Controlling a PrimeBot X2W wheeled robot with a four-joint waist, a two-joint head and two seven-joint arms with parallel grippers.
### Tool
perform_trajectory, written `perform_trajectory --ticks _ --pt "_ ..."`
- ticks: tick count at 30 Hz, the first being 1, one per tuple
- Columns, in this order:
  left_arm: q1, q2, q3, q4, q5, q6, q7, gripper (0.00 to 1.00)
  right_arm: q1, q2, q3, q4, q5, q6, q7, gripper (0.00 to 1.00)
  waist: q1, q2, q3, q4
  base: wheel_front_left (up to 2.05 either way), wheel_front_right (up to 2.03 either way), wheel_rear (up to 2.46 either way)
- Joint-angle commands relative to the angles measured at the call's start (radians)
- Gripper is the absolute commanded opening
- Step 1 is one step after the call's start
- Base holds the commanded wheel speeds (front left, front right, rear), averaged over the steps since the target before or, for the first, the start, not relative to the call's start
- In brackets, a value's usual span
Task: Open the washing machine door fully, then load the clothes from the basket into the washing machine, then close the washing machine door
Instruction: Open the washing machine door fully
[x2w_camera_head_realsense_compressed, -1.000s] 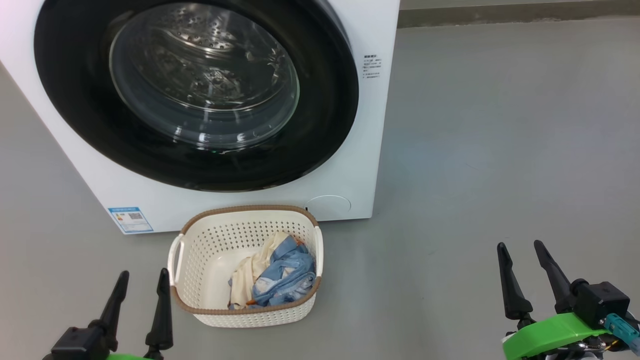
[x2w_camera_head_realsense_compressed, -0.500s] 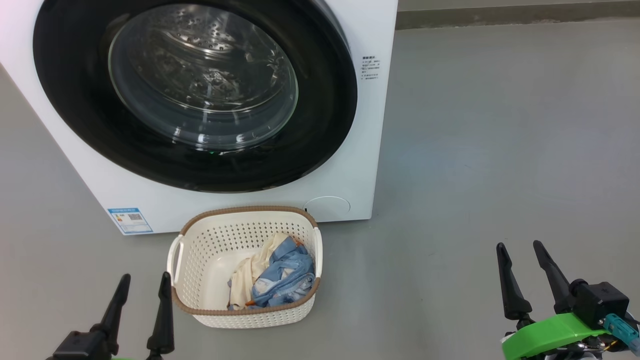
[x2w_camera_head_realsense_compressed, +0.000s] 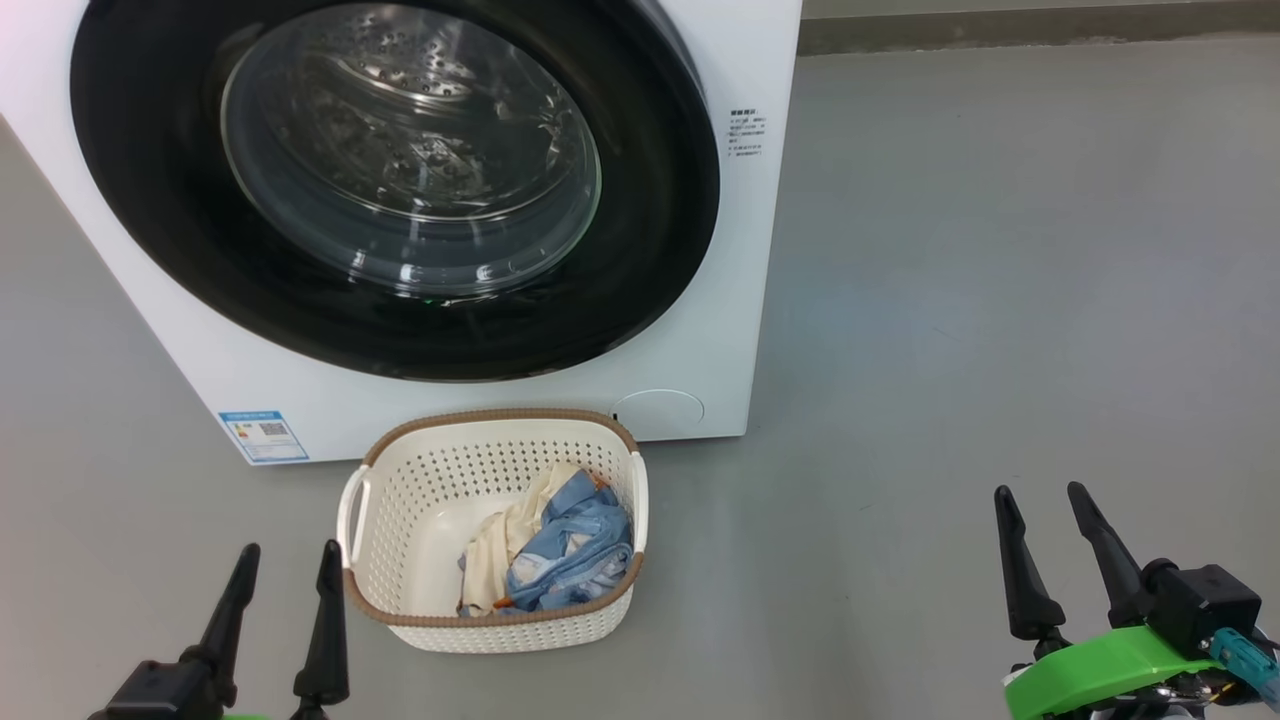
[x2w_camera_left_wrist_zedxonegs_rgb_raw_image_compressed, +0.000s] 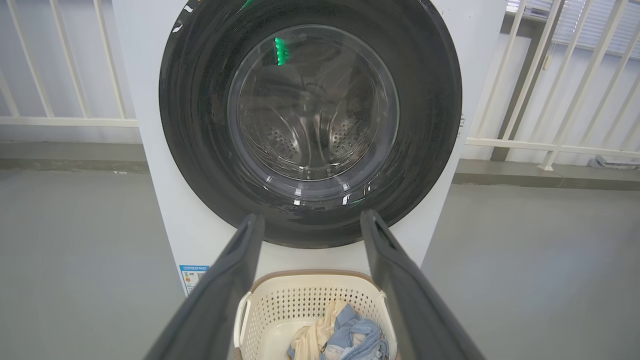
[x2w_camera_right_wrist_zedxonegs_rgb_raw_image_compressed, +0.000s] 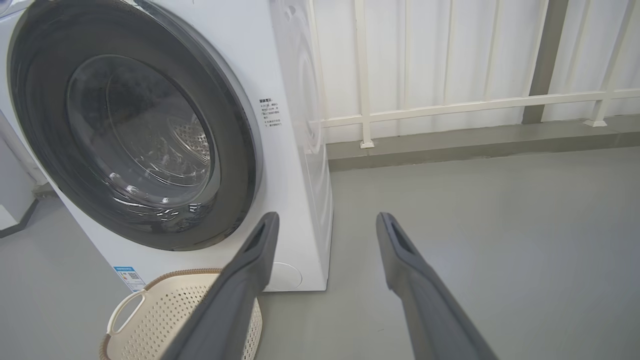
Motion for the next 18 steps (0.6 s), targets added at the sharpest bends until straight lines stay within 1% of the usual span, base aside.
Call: perform_trajectory --ticks 1,12,15,16,17,18 --pt "-0.014 0.010 0.033 -0.031 0.011 -0.003 -0.012 1.00 -0.046 -0.002 0.020 -0.023 0.011 -0.001 -0.012 1.00 0.0000 0.0000 0.001 0.001 0.00 0.00 0.00" --pt "-0.017 0.011 0.011 -0.020 0.002 -0.003 -0.012 1.00 -0.139 -0.002 -0.015 -0.034 0.148 -0.001 -0.012 1.00 0.0000 0.0000 0.006 0.010 0.00 0.00 0.00" --pt "-0.016 0.012 0.003 -0.021 0.001 -0.003 -0.012 1.00 -0.175 -0.002 -0.040 -0.031 0.228 -0.001 -0.012 1.00 0.0000 0.0000 0.009 0.014 0.00 0.00 0.00" --pt "-0.016 0.012 0.003 -0.021 0.001 -0.003 -0.012 1.00 -0.175 -0.002 -0.040 -0.031 0.228 -0.001 -0.012 1.00 0.0000 0.0000 0.009 0.014 0.00 0.00 0.00" --pt "-0.017 0.012 -0.002 -0.022 -0.001 -0.003 -0.012 1.00 -0.203 -0.001 -0.061 -0.024 0.302 -0.001 -0.012 1.00 0.0000 0.0000 0.014 0.017 0.00 0.00 0.00" --pt "-0.017 0.012 -0.002 -0.022 -0.001 -0.003 -0.012 1.00 -0.203 -0.001 -0.061 -0.024 0.302 -0.001 -0.012 1.00 0.0000 0.0000 0.014 0.017 0.00 0.00 0.00"
